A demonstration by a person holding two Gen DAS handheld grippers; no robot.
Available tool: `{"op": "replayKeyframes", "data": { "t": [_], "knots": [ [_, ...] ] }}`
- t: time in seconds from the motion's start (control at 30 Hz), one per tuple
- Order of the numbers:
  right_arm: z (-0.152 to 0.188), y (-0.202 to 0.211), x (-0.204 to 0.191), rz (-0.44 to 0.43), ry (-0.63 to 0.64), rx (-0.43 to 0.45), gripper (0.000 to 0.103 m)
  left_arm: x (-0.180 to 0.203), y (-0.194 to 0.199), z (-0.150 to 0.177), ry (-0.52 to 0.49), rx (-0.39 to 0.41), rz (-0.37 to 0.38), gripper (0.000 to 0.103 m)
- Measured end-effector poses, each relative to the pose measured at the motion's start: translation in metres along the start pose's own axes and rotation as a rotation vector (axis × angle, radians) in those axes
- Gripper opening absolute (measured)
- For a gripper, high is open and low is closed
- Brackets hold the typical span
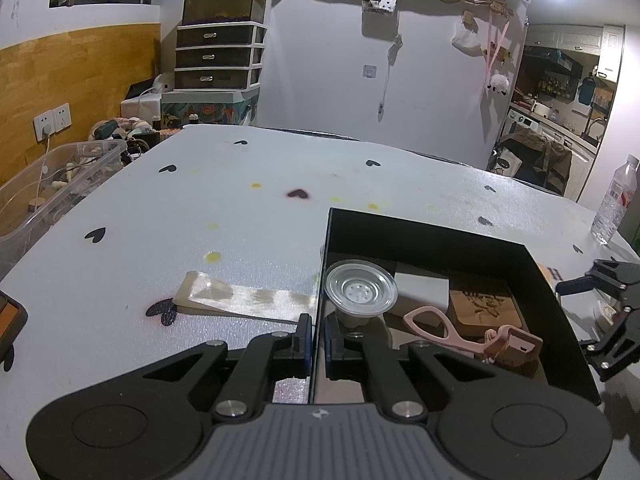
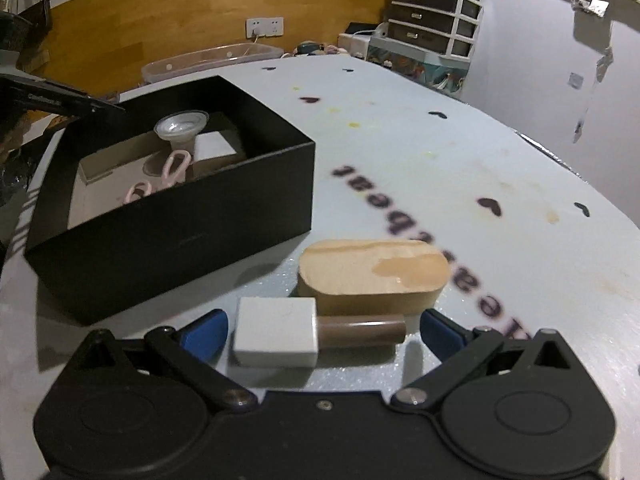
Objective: Organize rigid objects
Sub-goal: 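Move the right tool back toward the white block on the table, then grasp the white block with its brown stick using the right tool, then carry the white block into the black box and release it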
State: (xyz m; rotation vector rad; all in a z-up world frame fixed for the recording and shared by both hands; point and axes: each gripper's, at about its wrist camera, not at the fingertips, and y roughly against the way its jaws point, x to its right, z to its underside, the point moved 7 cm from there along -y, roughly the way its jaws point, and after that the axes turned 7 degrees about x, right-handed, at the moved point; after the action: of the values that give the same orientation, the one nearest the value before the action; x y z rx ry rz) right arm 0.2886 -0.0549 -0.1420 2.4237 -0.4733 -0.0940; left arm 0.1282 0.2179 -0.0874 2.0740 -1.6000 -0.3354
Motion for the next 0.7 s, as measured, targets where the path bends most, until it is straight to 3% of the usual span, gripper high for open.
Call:
{"op": "replayKeyframes", "data": {
  "t": [0.1,0.23,0.57,0.7],
  "knots": [
    [-0.002,-0.001,0.0,-0.064,-0.058,-0.008,0.102,0.0,0.0,0.0,0.0,-0.001,-0.001,0.005],
    [-0.003,0.005,0.002,-0.049,-0.114,-0.015,0.087,-0.001,0.0,0.001,0.0,-0.001,0.0,0.005],
    [0.001,0.011,-0.002,0.06,-0.129,-0.081,0.086,-0.001,0.0,0.0,0.003,-0.001,-0.001,0.005],
    [-0.007,0.026,-0.006,0.056,-0.135,-0.057,0.086,0.0,0.0,0.0,0.002,-0.001,0.001,0.005]
  ]
}}
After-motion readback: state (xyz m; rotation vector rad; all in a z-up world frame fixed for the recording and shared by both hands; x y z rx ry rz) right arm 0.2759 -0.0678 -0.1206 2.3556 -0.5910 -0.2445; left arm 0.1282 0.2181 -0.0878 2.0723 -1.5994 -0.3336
